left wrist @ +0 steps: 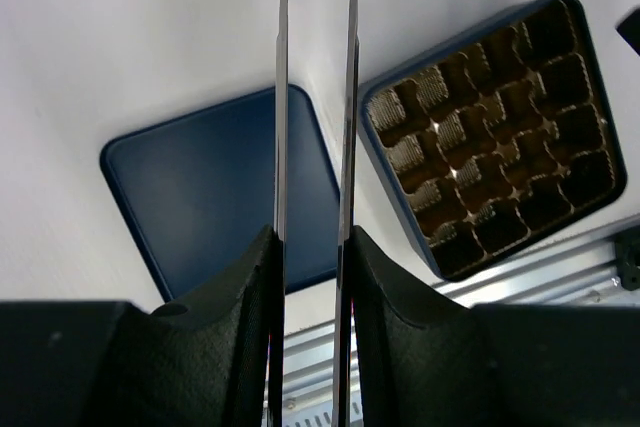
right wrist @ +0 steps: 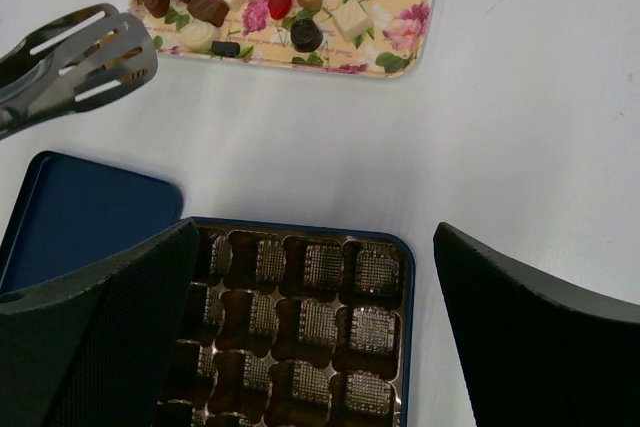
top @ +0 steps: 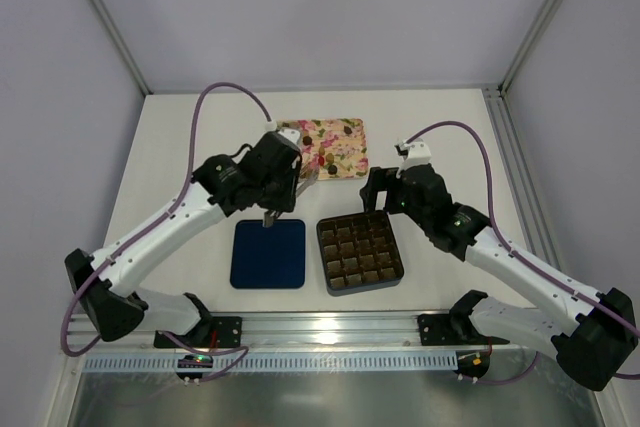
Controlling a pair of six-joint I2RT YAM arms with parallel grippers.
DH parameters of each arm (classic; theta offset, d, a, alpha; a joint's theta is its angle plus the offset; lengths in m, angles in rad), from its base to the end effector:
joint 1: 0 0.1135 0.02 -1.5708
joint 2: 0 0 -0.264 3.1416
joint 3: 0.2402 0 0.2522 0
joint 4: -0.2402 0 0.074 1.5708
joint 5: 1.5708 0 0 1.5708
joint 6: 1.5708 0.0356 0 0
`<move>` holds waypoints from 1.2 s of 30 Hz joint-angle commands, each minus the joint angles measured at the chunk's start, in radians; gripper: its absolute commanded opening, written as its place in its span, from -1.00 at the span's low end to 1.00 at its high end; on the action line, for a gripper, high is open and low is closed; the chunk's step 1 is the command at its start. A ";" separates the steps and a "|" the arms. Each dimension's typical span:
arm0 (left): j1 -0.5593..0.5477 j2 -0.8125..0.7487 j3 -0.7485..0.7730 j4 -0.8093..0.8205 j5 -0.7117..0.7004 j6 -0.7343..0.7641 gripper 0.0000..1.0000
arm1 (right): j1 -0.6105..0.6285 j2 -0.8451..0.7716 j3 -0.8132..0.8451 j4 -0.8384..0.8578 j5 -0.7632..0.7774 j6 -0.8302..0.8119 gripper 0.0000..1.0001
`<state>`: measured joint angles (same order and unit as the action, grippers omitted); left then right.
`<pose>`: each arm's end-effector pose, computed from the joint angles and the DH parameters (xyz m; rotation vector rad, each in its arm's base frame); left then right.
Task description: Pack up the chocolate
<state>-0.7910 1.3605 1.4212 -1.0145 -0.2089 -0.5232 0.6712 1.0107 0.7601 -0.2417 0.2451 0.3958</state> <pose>0.1942 -0.1859 0.3577 0.2526 2.5044 -0.2809 0.1836 0.1348 0.2832 -0.1328 2.0681 0.4098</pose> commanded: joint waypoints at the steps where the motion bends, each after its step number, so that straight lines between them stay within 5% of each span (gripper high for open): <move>1: -0.092 -0.069 -0.028 -0.025 -0.024 -0.072 -0.49 | -0.001 -0.007 0.027 0.012 0.037 0.002 1.00; 14: -0.338 -0.146 -0.183 -0.015 -0.069 -0.233 -0.48 | -0.001 -0.029 -0.007 0.018 0.056 0.017 0.99; 36: -0.364 -0.098 -0.202 0.024 -0.087 -0.225 -0.18 | -0.001 -0.038 -0.019 0.019 0.048 0.021 1.00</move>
<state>-1.1500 1.2591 1.2072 -1.0302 -0.2699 -0.7357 0.6712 0.9928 0.7410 -0.2481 0.2756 0.4007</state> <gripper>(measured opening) 0.407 0.996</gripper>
